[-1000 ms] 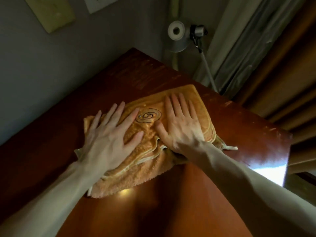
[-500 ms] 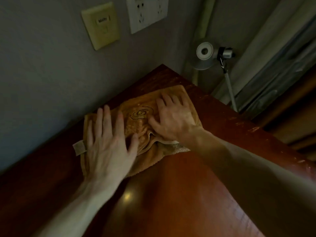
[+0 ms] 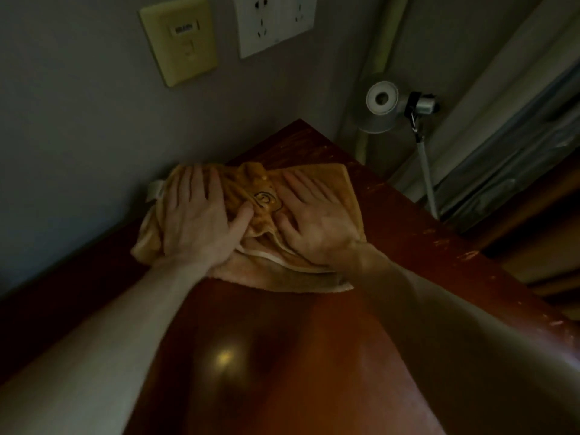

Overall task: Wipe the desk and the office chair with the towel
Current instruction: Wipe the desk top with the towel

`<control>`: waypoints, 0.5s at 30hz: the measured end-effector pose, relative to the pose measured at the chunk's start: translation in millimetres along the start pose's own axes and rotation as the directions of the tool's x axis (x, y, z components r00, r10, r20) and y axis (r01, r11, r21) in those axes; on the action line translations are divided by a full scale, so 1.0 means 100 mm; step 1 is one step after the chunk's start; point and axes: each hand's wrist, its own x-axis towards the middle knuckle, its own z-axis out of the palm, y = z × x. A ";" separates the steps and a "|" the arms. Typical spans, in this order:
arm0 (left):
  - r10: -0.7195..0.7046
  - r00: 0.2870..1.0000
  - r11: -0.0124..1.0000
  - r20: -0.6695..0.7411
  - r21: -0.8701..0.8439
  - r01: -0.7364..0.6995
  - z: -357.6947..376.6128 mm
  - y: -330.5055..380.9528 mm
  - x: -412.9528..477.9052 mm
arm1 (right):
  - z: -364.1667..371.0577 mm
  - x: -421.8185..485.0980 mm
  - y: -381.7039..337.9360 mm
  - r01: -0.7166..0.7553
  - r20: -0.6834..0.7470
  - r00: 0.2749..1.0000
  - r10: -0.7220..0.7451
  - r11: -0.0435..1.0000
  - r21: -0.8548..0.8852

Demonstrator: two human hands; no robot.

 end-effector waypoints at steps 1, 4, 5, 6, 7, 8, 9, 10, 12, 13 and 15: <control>0.049 0.999 0.999 0.017 0.005 -0.049 -0.01 -0.03 0.09 | 0.02 -0.04 -0.04 -0.064 -0.025 0.998 0.064 0.998 0.017; 0.120 0.992 0.992 0.024 0.033 -0.121 -0.03 -0.05 0.20 | 0.08 -0.17 -0.20 -0.292 -0.079 0.951 0.299 0.952 0.093; 0.116 0.993 0.992 0.001 0.043 -0.116 -0.03 -0.06 0.16 | 0.11 -0.22 -0.27 -0.347 -0.097 0.929 0.358 0.931 0.114; 0.090 0.995 0.995 -0.038 0.037 -0.089 -0.01 -0.04 0.10 | 0.14 -0.26 -0.32 -0.380 -0.112 0.912 0.394 0.916 0.126; 0.045 0.996 0.999 -0.081 0.012 -0.044 0.01 -0.02 0.03 | 0.16 -0.29 -0.35 -0.397 -0.111 0.904 0.412 0.908 0.136; -0.016 0.994 0.999 -0.105 -0.030 0.013 0.02 0.02 -0.04 | 0.16 -0.31 -0.37 -0.401 -0.099 0.904 0.417 0.904 0.144; -0.093 0.991 0.993 -0.101 -0.085 0.085 0.03 0.06 -0.07 | 0.14 -0.32 -0.34 -0.391 -0.090 0.910 0.405 0.909 0.145; -0.172 0.983 0.977 -0.066 -0.138 0.162 0.04 0.12 -0.07 | 0.08 -0.32 -0.27 -0.344 -0.099 0.928 0.358 0.929 0.132; -0.271 0.962 0.945 0.005 -0.186 0.268 0.03 0.22 0.02 | -0.05 -0.31 -0.08 -0.098 -0.143 0.985 0.101 0.995 0.030; -0.281 0.959 0.945 0.013 -0.169 0.280 0.04 0.27 0.09 | -0.11 -0.29 0.05 0.072 -0.130 0.989 -0.076 0.997 -0.037; -0.243 0.970 0.964 -0.014 -0.113 0.240 0.10 0.31 0.19 | -0.17 -0.22 0.25 0.256 -0.018 0.966 -0.258 0.964 -0.065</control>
